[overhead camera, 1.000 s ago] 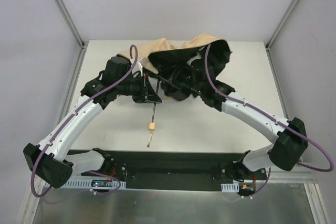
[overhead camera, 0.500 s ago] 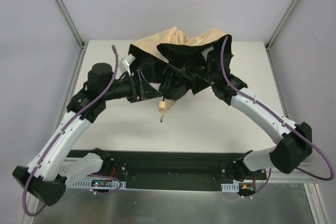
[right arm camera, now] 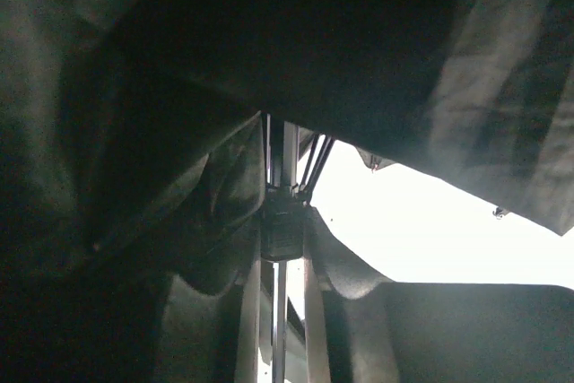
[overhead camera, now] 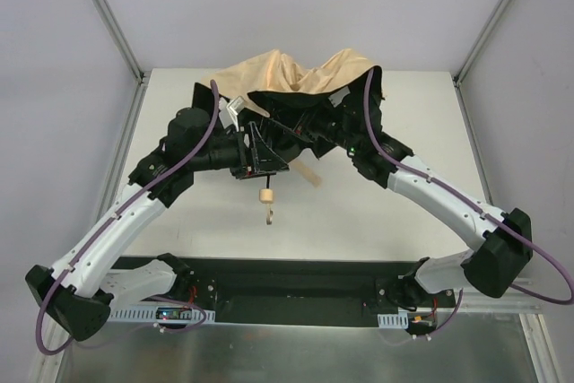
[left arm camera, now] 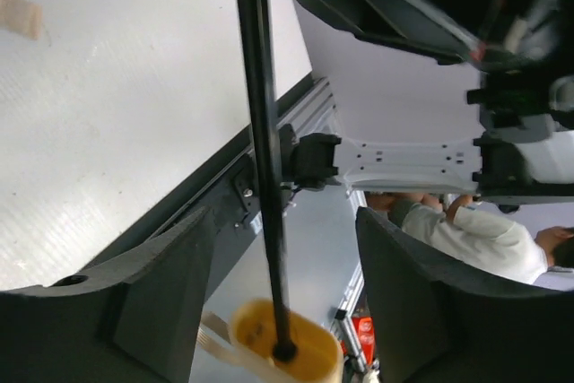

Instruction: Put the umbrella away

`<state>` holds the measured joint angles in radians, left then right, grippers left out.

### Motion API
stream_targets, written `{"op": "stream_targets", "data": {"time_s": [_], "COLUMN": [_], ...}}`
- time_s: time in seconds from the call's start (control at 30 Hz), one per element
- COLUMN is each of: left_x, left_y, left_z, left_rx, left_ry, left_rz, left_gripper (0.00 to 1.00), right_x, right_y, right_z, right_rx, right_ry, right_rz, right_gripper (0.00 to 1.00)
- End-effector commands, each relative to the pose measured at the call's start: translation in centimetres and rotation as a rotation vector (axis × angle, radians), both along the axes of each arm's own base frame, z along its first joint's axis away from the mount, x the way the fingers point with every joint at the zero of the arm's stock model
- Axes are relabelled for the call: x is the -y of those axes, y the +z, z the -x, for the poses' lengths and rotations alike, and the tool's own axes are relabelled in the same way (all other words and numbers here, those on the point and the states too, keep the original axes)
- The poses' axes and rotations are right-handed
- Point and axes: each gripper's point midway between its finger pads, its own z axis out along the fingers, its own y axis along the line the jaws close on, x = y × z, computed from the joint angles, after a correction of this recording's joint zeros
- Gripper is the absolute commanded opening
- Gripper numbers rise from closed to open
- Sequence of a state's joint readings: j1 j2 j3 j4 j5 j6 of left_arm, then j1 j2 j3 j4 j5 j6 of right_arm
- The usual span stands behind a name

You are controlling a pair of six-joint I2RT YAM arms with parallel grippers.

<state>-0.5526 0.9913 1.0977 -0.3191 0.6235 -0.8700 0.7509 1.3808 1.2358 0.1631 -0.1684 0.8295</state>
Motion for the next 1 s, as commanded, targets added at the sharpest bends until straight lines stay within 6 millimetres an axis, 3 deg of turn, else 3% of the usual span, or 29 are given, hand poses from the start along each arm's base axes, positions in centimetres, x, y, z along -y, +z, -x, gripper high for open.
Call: {"op": "stream_targets", "data": {"time_s": [0.0, 0.1, 0.13, 0.23, 0.37, 0.57, 0.6, 0.7, 0.77, 0.87, 0.97], "left_x": [0.8, 0.2, -0.3, -0.7, 0.2, -0.2, -0.4, -1.0, -1.8, -3.3, -4.9], "left_y": [-0.3, -0.4, 0.2, 2.4, 2.6, 1.8, 1.8, 1.4, 0.3, -0.6, -1.3], "left_z": [-0.3, -0.9, -1.6, -3.7, -5.5, -4.7, -4.2, -1.9, -0.1, 2.8, 5.5], "left_rx": [0.031, 0.07, 0.099, 0.168, 0.179, 0.176, 0.171, 0.148, 0.129, 0.117, 0.113], "left_ry": [-0.027, 0.01, 0.043, 0.088, 0.07, 0.062, 0.061, 0.03, 0.019, 0.013, 0.01], "left_rz": [-0.013, -0.049, -0.063, -0.067, -0.092, -0.099, -0.097, -0.067, -0.064, -0.063, -0.075], "left_gripper": [0.43, 0.03, 0.0, 0.0, 0.0, 0.0, 0.03, 0.4, 0.58, 0.61, 0.54], "right_x": [1.0, 1.4, 1.5, 1.2, 0.1, -0.2, 0.0, 1.2, 1.8, 2.7, 2.7], "right_y": [8.1, 8.1, 7.9, 6.7, 4.0, 4.1, 4.2, 3.7, 3.0, 1.9, 0.4], "right_z": [2.1, 2.7, 3.0, 4.4, 6.3, 6.3, 5.9, 4.3, 3.3, 1.9, 1.7], "right_rx": [0.198, 0.19, 0.178, 0.14, 0.067, 0.06, 0.064, 0.074, 0.074, 0.081, 0.087], "right_ry": [0.002, -0.013, -0.024, -0.037, -0.034, -0.033, -0.039, -0.068, -0.044, -0.008, 0.079], "right_rz": [-0.162, -0.174, -0.182, -0.211, -0.23, -0.234, -0.233, -0.216, -0.194, -0.159, -0.115], "right_gripper": [0.0, 0.0, 0.0, 0.0, 0.0, 0.0, 0.0, 0.0, 0.0, 0.0, 0.0]}}
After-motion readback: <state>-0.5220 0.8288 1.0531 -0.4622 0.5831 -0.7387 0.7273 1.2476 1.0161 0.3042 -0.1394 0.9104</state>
